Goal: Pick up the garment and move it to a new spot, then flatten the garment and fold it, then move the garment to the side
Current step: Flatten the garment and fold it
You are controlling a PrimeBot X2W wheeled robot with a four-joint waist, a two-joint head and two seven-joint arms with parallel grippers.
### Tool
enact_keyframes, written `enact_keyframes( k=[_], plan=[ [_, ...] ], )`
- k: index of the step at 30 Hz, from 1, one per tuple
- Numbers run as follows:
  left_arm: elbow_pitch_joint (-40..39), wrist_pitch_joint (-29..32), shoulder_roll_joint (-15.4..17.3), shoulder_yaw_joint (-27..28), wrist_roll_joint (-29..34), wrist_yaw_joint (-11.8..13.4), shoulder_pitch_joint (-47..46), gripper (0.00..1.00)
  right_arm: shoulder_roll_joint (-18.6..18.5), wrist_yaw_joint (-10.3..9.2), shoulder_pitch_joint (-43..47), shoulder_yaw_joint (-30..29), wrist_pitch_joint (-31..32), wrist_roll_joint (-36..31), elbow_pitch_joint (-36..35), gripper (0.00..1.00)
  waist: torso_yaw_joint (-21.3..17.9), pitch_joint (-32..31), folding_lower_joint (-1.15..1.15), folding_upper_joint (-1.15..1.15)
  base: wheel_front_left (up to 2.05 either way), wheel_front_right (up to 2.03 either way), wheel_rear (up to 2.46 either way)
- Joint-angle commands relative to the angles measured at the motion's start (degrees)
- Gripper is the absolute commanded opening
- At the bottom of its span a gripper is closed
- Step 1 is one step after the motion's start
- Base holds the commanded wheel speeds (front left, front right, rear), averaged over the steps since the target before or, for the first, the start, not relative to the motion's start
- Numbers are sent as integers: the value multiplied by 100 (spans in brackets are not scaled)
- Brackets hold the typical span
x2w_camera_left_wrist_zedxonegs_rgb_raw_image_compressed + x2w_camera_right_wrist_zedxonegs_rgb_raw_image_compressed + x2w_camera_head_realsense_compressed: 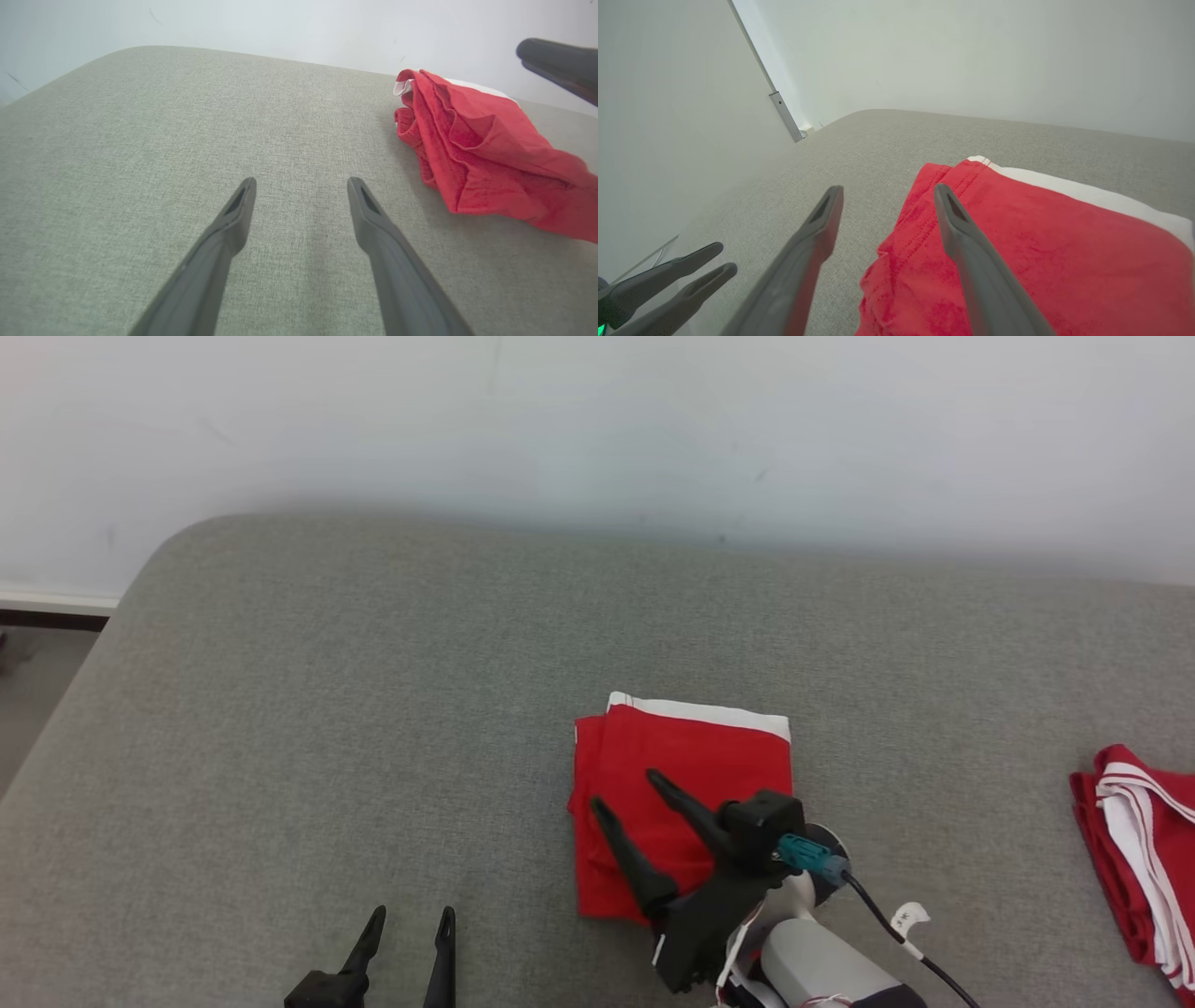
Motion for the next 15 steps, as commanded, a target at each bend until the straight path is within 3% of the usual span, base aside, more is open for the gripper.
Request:
enact_keyframes(
  k=[1,12,15],
  plan=[
    [-11,-18,0,39,120,25,34,100,0,-17,83,-116,-2,-82,56,100,-100,-41,0,0,0,0,0],
    [-59,-18,0,258,202,78,126,100,6,-17,622,-1805,-1,-919,274,100,-578,-150,0,0,0,0,0],
    [-73,-18,1,307,202,92,139,100,12,-17,750,-2041,0,-1078,261,100,-667,-155,0,0,0,0,0]
  ],
)
